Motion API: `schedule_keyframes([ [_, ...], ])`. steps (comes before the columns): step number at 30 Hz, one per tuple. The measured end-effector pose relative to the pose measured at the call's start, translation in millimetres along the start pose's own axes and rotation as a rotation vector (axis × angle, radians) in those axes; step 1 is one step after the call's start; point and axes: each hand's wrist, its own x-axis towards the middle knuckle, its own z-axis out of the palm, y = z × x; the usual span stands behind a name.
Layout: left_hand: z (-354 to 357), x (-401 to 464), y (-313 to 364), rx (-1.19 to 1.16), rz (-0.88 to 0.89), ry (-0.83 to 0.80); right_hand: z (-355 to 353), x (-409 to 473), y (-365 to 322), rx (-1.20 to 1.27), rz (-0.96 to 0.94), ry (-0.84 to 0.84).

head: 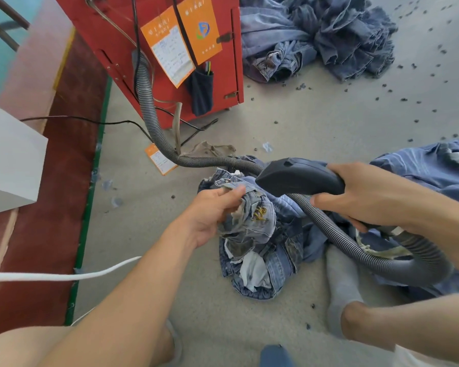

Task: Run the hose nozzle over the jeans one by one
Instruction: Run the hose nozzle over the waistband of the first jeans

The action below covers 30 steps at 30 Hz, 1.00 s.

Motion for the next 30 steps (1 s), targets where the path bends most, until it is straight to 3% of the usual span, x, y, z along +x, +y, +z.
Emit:
schedule_keyframes([
  [8,10,4,-4,-0.167,0.132,0.017,-5,-6,0,0.013,-0.011,0.067],
  [11,12,2,-2,-0.232,0.159,-0.065,-1,-7,-3,-0.058,-0.021,0.053],
  [21,25,-1,-3,-0.160,0.251,-0.186,9,18,-17,-0.269,0.024,0.238],
  [25,20,2,5,-0.209,0.285,-0.207,1,-4,-11,-0.176,-0.023,0.173],
  [30,20,-1,4,-0.209,0.278,-0.250,20,8,-21,-0.277,-0.029,0.131],
])
